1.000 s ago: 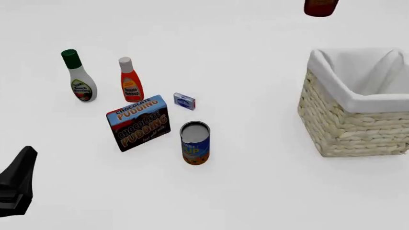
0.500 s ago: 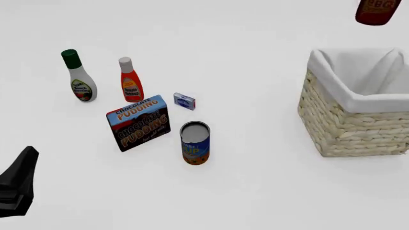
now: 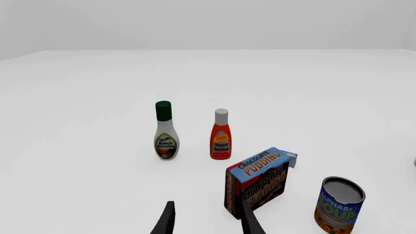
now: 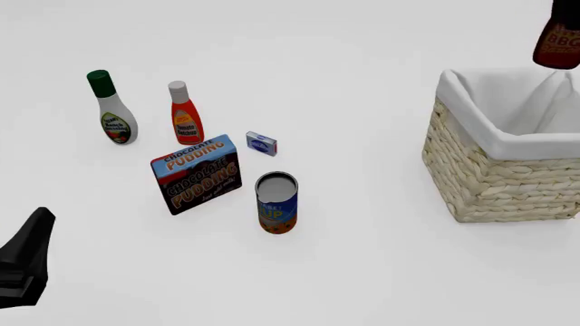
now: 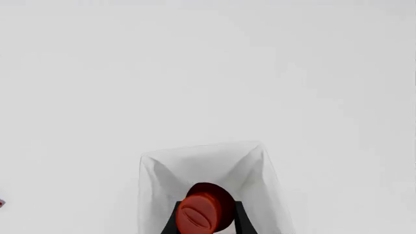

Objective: Pick the bbq sauce and place it in the basket.

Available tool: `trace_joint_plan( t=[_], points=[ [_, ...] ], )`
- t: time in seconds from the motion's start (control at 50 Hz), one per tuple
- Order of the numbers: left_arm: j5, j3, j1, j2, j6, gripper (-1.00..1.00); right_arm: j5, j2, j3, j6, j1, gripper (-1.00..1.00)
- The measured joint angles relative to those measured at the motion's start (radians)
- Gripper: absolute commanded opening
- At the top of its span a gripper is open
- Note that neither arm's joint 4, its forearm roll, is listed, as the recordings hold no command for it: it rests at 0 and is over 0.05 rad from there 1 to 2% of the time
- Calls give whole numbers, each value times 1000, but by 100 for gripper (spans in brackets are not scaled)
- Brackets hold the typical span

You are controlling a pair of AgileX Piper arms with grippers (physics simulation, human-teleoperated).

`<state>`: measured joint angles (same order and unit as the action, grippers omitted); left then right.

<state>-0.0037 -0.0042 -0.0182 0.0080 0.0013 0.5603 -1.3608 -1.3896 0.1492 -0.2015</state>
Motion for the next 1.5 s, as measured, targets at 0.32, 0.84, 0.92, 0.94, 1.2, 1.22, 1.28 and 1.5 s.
trace_joint_plan(
  t=[0.32, 0.84, 0.92, 0.94, 1.2, 1.22, 1.28, 1.5],
  points=[
    [0, 0, 0, 0, 0, 100, -66, -44, 71, -9, -33, -100],
    [0, 0, 0, 0, 0, 100, -166, -128, 164, -37, -30, -100],
    [0, 0, 0, 0, 0, 100, -178, -142, 171, -41, -26, -100],
    [0, 0, 0, 0, 0, 100, -181, -145, 173, -42, -25, -100],
    [0, 0, 0, 0, 0, 100, -219, -189, 196, -51, -14, -100],
    [0, 0, 0, 0, 0, 100, -222, -193, 198, -52, -14, -100],
    [0, 0, 0, 0, 0, 100, -231, -203, 204, -53, -13, -100],
    [0, 0, 0, 0, 0, 100, -265, -240, 229, -62, -11, -100]
  ],
)
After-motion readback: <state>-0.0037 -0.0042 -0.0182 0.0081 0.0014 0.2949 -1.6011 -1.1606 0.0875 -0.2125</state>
